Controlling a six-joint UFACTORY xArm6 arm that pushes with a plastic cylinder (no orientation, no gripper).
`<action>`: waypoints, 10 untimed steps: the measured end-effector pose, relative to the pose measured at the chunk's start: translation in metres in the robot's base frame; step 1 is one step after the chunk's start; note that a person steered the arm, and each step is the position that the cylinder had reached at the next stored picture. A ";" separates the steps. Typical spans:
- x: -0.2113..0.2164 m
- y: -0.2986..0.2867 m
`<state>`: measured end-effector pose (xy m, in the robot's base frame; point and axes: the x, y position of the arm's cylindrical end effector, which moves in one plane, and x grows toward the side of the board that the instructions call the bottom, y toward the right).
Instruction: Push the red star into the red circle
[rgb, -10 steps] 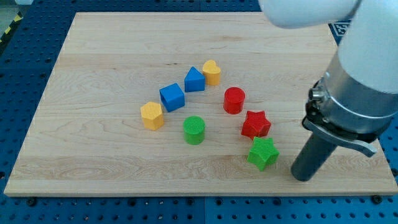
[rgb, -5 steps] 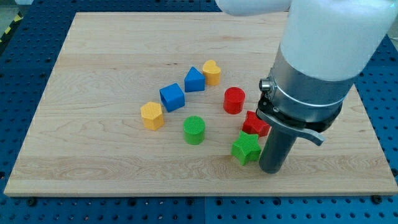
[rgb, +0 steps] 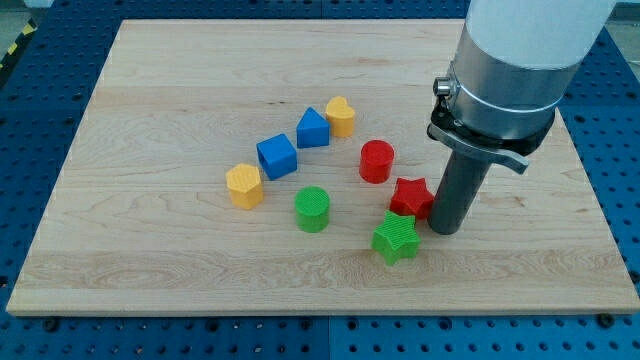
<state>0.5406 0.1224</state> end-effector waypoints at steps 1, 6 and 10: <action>-0.008 -0.007; -0.032 -0.002; -0.071 -0.033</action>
<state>0.4699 0.0896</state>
